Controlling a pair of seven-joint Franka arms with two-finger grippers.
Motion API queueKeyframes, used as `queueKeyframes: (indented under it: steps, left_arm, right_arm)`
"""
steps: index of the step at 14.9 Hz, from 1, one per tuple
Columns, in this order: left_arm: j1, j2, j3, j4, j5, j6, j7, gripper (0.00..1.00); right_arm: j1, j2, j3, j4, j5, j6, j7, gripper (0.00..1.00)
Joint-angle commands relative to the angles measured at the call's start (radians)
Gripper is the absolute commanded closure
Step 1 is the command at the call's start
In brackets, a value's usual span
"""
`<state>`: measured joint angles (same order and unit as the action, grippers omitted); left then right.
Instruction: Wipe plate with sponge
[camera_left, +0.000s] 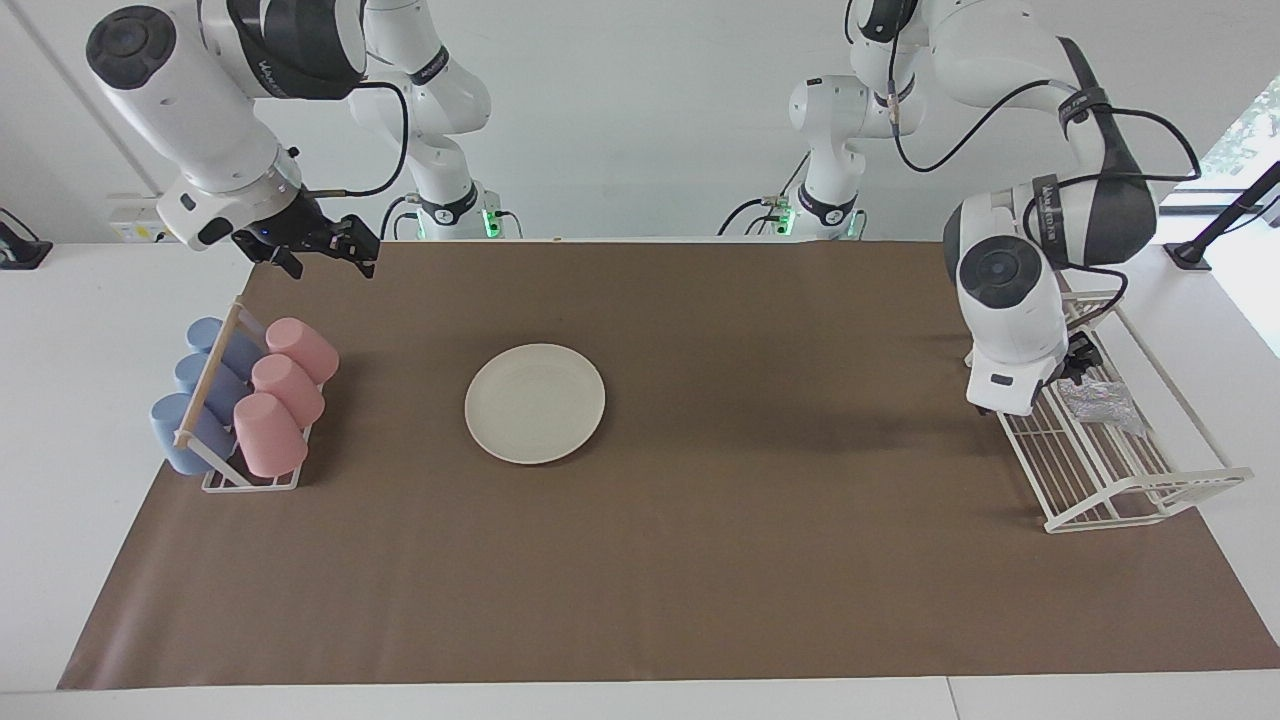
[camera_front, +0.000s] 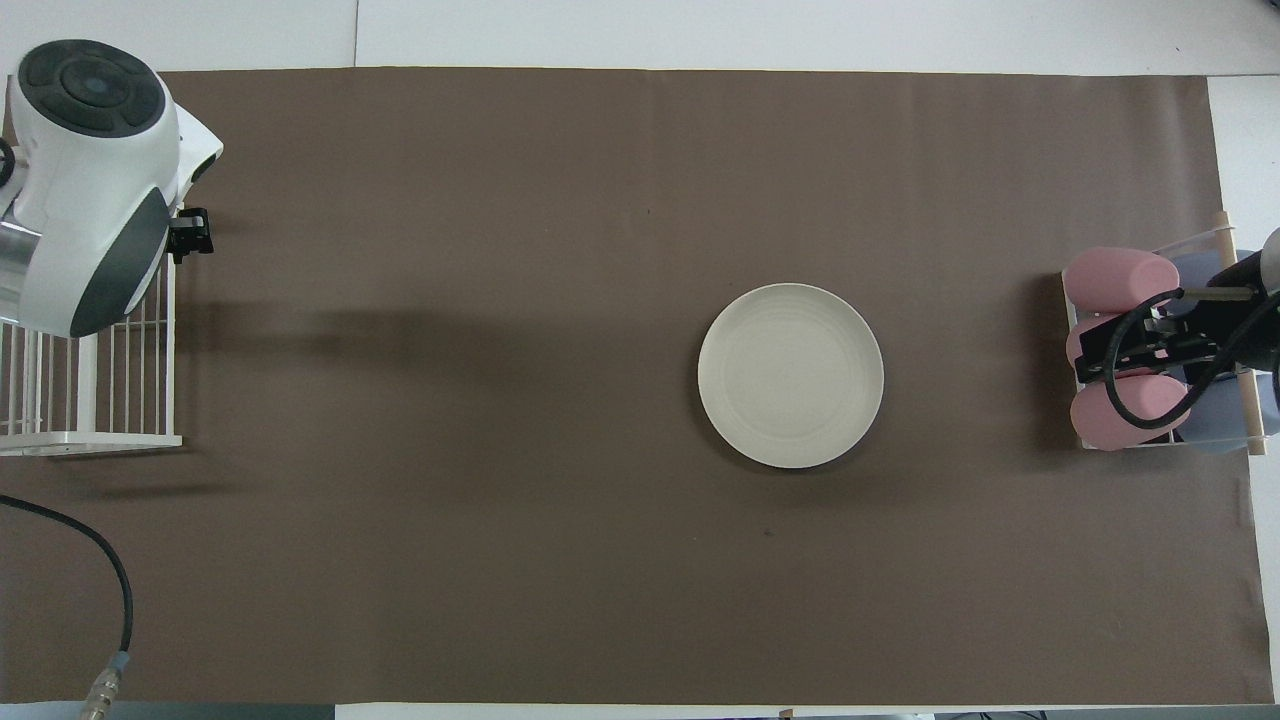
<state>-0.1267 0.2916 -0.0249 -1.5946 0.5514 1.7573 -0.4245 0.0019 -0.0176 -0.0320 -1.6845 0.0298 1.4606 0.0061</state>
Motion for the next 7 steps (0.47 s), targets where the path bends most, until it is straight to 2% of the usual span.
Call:
queueKeyframes:
  steps: [1,5,7]
  left_arm:
    - [0.012,-0.049,0.0,0.021,-0.15,0.001,0.006,0.0]
    - [0.09,-0.159,0.0,0.015,-0.405,-0.009,0.029,0.0]
    - [0.102,-0.202,0.0,0.016,-0.473,-0.054,0.036,0.0]
  right_arm:
    - [-0.01,-0.012,0.0,-0.011,0.001,0.024,0.017,0.0]
    - [-0.014,-0.002,-0.002,0.005,-0.001,0.096,-0.001,0.0]
    - [-0.013,-0.007,-0.006,0.009,0.001,0.084,-0.005,0.0]
